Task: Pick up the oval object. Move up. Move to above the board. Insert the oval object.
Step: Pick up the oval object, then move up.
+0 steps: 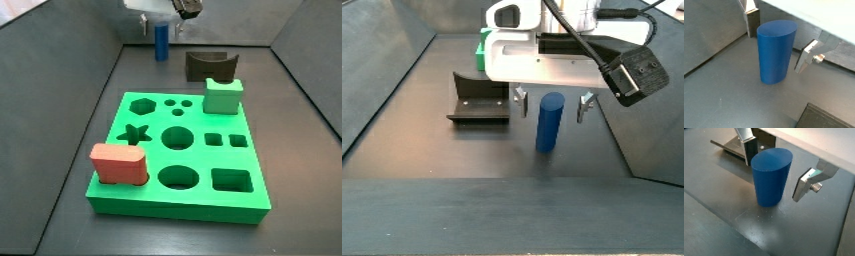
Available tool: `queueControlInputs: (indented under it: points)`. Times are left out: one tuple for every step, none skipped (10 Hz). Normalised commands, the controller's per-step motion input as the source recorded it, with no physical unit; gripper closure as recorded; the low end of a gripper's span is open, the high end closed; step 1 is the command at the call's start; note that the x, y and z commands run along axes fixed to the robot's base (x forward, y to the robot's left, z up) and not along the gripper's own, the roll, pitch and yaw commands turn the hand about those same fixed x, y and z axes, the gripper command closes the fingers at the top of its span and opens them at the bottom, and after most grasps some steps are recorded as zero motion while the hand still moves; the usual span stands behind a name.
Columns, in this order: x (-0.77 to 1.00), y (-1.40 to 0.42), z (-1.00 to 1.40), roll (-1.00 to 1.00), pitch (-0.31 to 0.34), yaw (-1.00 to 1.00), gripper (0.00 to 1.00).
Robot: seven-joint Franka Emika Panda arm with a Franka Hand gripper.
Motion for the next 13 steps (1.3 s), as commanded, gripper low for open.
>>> queueControlInputs:
  points:
    - [0.0,0.0,0.0,0.0,0.0,0.0,1.0]
    - [0.0,0.0,0.0,0.0,0.0,0.0,1.0]
    - [0.0,0.0,0.0,0.0,0.0,0.0,1.0]
    - [0.0,0.0,0.0,0.0,0.0,0.0,1.0]
    - [0.0,0.0,0.0,0.0,0.0,0.0,1.0]
    - [0.0,0.0,0.0,0.0,0.0,0.0,1.0]
    - [0.0,0.0,0.0,0.0,0.0,0.0,1.0]
    - [0.0,0.0,0.0,0.0,0.0,0.0,1.0]
    - [0.0,0.0,0.0,0.0,0.0,0.0,1.0]
    - [0.0,0.0,0.0,0.0,0.0,0.0,1.0]
    - [0.0,0.0,0.0,0.0,0.0,0.0,1.0]
    - [0.0,0.0,0.83,0.0,0.0,0.0,1.0]
    - [-0.05,-0.04,0.76,-0.01,0.058,-0.02,1.0]
